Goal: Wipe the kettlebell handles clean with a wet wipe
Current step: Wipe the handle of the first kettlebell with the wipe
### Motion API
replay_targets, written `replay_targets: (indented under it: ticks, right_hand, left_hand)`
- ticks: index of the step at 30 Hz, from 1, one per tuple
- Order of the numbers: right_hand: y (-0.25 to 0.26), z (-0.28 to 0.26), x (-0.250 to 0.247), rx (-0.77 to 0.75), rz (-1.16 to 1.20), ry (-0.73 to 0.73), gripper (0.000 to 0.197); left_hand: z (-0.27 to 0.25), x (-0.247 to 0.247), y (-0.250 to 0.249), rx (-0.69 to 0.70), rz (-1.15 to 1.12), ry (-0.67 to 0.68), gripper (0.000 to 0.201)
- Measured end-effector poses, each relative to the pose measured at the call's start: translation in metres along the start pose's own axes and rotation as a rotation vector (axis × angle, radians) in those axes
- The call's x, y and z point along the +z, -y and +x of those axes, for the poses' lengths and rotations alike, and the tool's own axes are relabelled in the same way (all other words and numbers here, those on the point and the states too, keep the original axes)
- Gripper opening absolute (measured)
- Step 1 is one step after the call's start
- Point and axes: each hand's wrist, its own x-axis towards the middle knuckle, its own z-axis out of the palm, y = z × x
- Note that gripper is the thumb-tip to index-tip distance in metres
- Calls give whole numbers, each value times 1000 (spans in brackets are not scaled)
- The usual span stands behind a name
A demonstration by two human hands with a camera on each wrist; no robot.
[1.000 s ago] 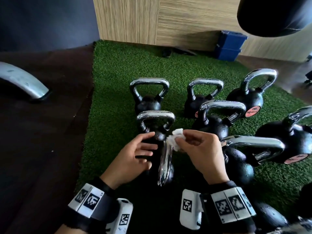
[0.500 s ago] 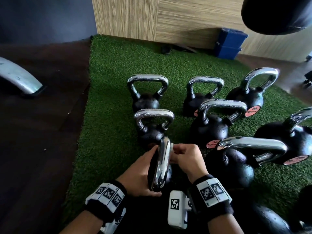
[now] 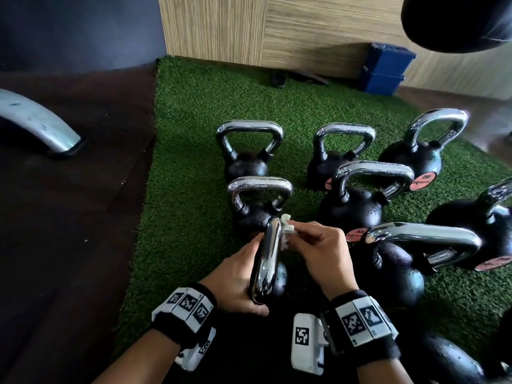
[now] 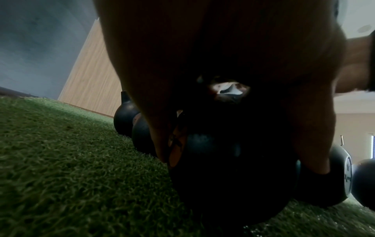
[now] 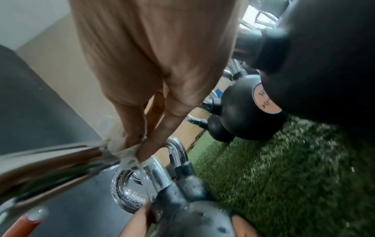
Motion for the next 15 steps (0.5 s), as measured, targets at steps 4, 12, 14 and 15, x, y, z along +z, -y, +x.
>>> replay_targets:
  ticks: [4, 12, 14, 15]
  right_hand:
    - [8, -4, -8, -97, -49, 114, 33]
    - [27, -10, -11, -74, 25, 292, 18]
    - [31, -13, -9, -61, 54, 349, 16]
    - [32, -11, -8, -38, 65, 345, 16]
  left_hand:
    - [-1, 0, 8, 51, -20, -7, 146]
    - [3, -7, 6, 3, -146, 27, 133]
    - [0, -7, 9, -29, -159, 25, 128]
    - [0, -6, 9, -41, -160, 24, 127]
